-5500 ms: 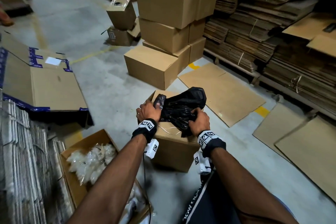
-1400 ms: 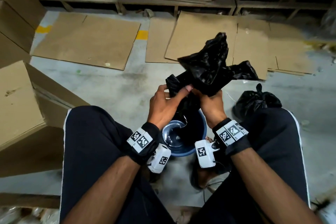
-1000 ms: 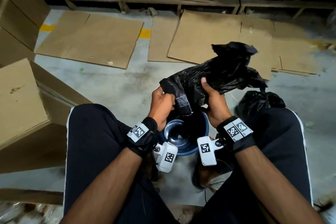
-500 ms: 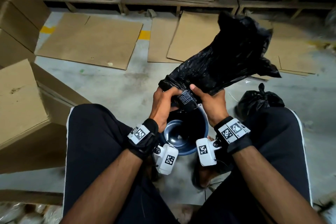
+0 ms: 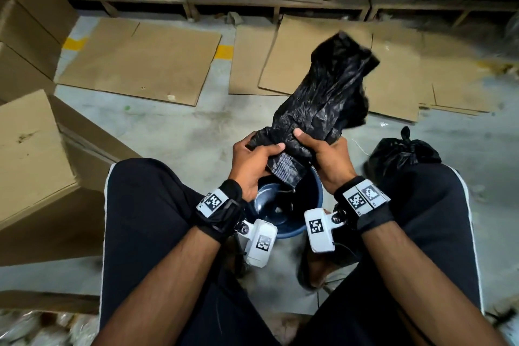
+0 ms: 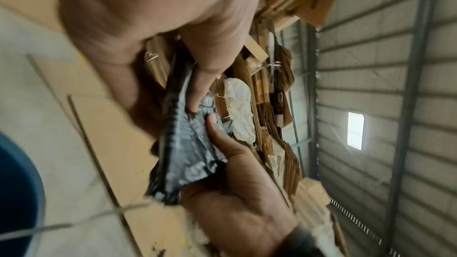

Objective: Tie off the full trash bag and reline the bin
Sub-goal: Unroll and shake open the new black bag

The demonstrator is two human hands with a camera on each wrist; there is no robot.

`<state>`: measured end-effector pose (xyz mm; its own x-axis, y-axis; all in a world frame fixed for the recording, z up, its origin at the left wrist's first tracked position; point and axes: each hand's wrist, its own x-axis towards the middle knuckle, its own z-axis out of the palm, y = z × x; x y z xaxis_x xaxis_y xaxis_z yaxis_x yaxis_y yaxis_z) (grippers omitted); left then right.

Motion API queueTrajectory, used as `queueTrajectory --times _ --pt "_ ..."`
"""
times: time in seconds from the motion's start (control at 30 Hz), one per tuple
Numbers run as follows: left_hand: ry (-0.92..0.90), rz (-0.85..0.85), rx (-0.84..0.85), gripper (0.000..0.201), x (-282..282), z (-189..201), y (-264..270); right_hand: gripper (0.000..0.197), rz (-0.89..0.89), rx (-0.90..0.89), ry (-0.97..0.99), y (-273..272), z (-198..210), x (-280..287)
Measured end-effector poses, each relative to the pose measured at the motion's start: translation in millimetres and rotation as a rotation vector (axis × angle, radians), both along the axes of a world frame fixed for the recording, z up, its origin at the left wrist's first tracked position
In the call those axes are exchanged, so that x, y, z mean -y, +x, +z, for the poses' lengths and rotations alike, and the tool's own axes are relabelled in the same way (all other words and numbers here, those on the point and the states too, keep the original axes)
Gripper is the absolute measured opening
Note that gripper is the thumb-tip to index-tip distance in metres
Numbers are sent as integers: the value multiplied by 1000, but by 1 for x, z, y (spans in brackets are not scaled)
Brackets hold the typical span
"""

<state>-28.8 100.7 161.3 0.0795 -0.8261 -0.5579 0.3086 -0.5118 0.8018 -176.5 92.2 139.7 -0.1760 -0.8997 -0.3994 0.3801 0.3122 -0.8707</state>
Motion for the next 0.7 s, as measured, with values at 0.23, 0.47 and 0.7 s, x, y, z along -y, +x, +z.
queueTrajectory --times 0.23,0.47,0.7 --pt "-4 -88 133 20 9 -5 9 60 -110 -181 -50 -11 -7 9" --pt "119 -291 229 24 8 -15 8 34 -41 -249 -113 -8 -4 7" --pt "24 -332 245 30 5 -23 3 60 -89 -157 -82 -8 4 8"
